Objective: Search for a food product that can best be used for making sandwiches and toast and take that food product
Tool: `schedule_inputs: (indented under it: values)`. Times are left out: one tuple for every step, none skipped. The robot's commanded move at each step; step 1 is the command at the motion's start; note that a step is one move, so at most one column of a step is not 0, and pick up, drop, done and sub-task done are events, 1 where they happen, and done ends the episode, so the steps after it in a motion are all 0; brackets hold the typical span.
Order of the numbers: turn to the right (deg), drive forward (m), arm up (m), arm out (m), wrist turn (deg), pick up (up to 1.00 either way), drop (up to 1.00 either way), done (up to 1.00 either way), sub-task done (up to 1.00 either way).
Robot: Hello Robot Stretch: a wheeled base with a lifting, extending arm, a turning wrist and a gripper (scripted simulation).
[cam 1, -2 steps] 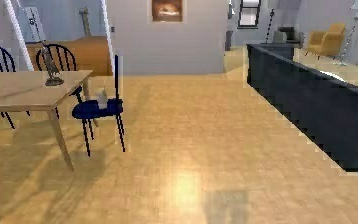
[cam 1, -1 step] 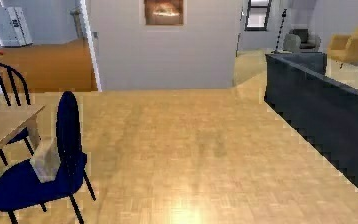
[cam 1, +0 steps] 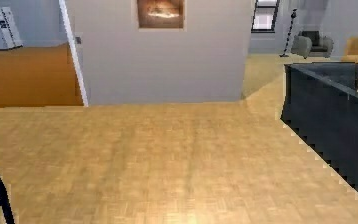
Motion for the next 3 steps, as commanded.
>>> schedule_inputs:
  values:
    - [0.0,0.85,0.0,0.0,0.0,0.0,0.0,0.0,0.0]
    - [-45.0,0.0,0.0,0.0,0.0,0.0,0.0,0.0,0.0]
    - [-6.0,0.0,0.0,0.0,0.0,0.0,0.0,0.0,0.0]
